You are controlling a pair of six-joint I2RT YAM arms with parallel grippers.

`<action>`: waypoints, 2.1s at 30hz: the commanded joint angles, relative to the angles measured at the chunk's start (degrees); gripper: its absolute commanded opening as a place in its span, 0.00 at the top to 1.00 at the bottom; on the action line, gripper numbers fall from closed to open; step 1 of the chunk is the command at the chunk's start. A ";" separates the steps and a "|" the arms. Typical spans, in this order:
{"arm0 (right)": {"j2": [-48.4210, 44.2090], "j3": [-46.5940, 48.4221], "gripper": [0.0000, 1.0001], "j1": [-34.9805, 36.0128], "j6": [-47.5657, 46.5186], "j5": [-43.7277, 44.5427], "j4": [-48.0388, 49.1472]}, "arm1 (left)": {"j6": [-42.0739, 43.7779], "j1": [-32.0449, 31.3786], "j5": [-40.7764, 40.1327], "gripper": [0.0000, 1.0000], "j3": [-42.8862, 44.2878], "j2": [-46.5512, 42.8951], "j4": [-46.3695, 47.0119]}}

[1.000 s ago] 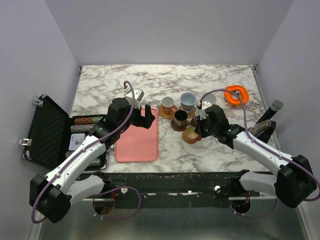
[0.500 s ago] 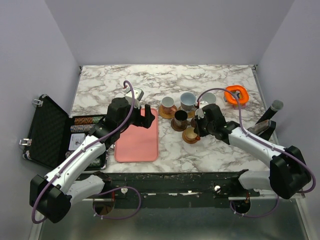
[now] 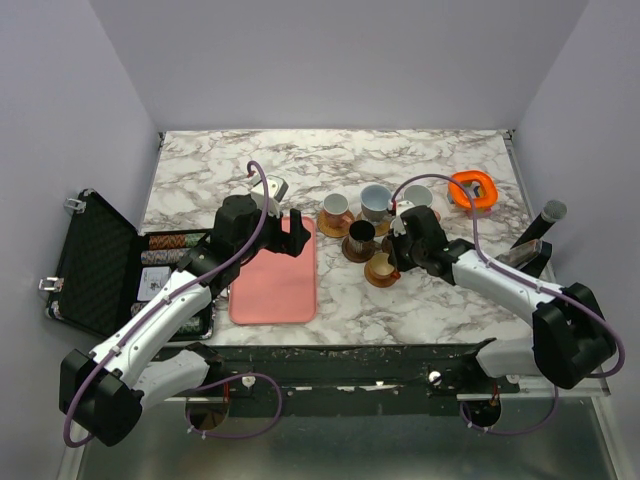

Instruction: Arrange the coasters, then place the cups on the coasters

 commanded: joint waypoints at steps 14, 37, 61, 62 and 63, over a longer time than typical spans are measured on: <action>2.13 3.18 0.99 -0.40 -1.95 2.26 0.37 | 0.26 0.62 2.07 0.07 -0.16 0.28 1.49; 2.83 3.71 0.73 -0.40 -1.59 3.49 -0.33 | 0.17 0.62 2.42 0.07 -0.07 0.54 1.40; -7.44 -1.12 0.34 -0.40 -3.17 3.31 3.98 | -1.14 1.32 -4.52 0.05 -0.59 -1.48 0.96; -8.50 -1.30 0.34 -0.40 -3.44 3.92 4.15 | -1.14 1.58 -4.78 0.05 -0.86 -1.83 1.13; -9.55 -1.39 0.34 -0.40 -3.35 4.97 4.33 | -1.23 1.85 -4.96 0.04 -0.95 -2.18 1.40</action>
